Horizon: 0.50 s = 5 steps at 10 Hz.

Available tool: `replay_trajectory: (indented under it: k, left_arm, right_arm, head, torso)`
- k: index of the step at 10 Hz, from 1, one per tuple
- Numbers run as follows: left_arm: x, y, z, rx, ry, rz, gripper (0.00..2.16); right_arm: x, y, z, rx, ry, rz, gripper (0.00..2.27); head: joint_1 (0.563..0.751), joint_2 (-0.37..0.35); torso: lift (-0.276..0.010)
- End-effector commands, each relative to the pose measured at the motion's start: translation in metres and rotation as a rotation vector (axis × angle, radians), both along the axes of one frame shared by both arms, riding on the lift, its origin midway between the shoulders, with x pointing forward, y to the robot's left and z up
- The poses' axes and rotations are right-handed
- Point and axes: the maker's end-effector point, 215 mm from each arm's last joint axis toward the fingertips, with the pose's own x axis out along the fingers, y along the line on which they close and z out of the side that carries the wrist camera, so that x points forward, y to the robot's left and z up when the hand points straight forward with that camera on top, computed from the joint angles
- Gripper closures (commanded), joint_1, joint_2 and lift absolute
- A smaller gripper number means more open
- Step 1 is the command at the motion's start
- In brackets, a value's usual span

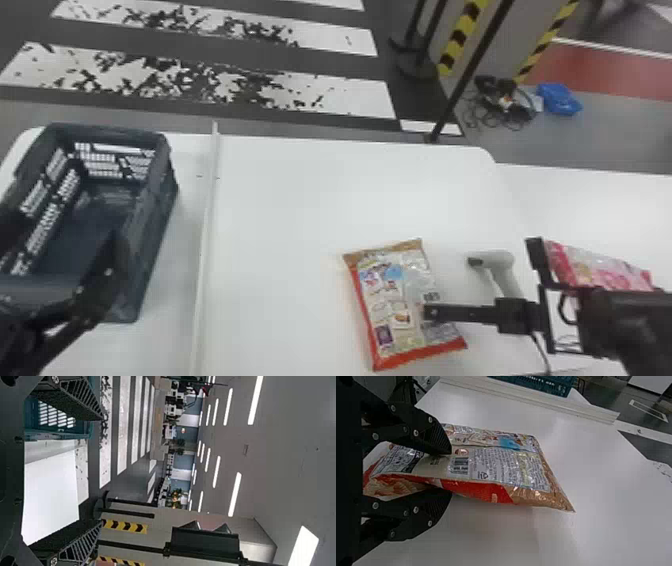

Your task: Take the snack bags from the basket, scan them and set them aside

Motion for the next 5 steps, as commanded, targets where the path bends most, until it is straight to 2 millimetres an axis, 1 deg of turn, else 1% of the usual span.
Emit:
replay_trajectory:
  k: [1, 3, 4, 5]
  left_arm:
    - [0.0, -0.002, 0.001, -0.001, -0.003, 0.0, 0.07]
    - [0.0, -0.003, 0.003, 0.002, -0.008, -0.002, 0.07]
    - [0.0, -0.004, 0.004, 0.002, -0.009, -0.004, 0.07]
    - [0.0, -0.003, 0.004, 0.003, -0.009, -0.003, 0.07]
  right_arm:
    - [0.0, -0.002, 0.011, 0.006, -0.018, 0.0, 2.25]
    - [0.0, -0.003, 0.031, 0.031, -0.025, -0.018, 2.25]
    - [0.006, -0.008, 0.051, 0.071, -0.039, -0.05, 2.26]
    - [0.015, -0.018, 0.076, 0.107, -0.07, -0.09, 2.26]
  head:
    - [0.695, -0.212]
    - [0.695, -0.221]
    - [0.695, -0.223]
    - [0.695, -0.228]
  torso:
    - [-0.075]
    - [-0.075]
    - [-0.075]
    - [-0.075]
